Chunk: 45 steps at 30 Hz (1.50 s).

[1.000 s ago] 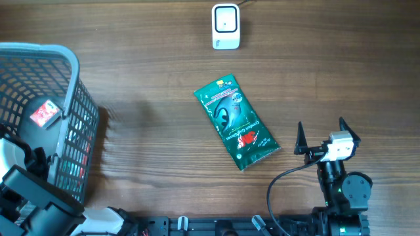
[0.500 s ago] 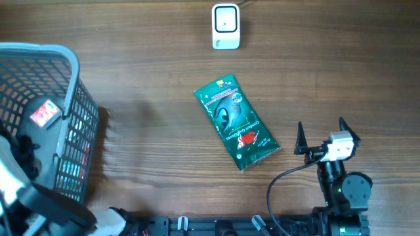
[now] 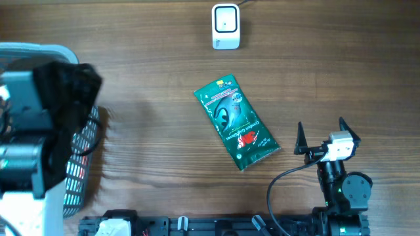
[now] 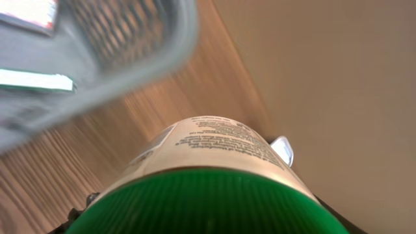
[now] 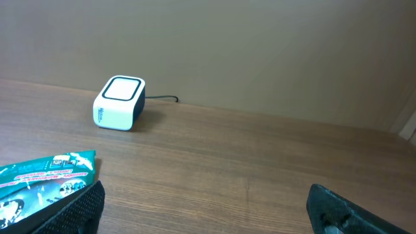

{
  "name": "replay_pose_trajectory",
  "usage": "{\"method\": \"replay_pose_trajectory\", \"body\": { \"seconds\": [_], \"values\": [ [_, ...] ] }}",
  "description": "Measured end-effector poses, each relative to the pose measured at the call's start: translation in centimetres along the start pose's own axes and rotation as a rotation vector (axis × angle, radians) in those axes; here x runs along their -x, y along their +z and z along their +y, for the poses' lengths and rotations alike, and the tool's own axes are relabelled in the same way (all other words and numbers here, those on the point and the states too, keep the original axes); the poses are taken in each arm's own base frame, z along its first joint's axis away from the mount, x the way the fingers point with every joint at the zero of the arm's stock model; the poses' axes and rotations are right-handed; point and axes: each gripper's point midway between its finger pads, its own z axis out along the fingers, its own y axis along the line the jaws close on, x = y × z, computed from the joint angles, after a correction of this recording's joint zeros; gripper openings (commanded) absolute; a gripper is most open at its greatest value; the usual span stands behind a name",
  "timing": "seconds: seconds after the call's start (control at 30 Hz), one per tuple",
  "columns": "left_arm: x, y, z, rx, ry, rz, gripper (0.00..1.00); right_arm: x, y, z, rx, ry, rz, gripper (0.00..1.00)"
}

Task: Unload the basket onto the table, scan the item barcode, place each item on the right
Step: 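Reach the left gripper back into the basket and grasp the green-capped jar, then carry the green-capped jar out and set it on the table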

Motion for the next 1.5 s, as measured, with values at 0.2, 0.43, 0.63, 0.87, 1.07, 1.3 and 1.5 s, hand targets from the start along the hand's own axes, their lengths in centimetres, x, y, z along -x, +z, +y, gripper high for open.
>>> {"method": "replay_pose_trajectory", "body": {
  "seconds": [0.2,0.43,0.63,0.87,1.07,1.3,1.5],
  "values": [
    [-11.7,6.0,-0.3,0.217,0.261,0.319,0.58,0.0,0.0,0.0,0.0,0.0,0.0,1.0],
    [-20.4,12.8,2.0,0.497,0.392,0.416,0.61,0.0,0.0,0.0,0.0,0.0,0.0,1.0],
    [-25.3,16.8,3.9,0.491,0.415,0.425,0.64,0.0,0.0,0.0,0.0,0.0,0.0,1.0],
    [-30.4,21.5,10.4,0.451,0.337,0.499,0.75,0.0,0.0,0.0,0.0,0.0,0.0,1.0],
    [-29.4,20.0,10.0,0.477,0.426,0.515,1.0,0.0,0.0,0.0,0.0,0.0,0.0,0.99],
    [-13.7,4.9,-7.4,0.15,0.378,0.181,1.0,0.0,0.0,0.0,0.0,0.0,0.0,1.0],
    [1.8,-6.1,-1.6,0.157,0.025,-0.217,1.0,0.0,0.0,0.0,0.0,0.0,0.0,0.99]
  ]
}}
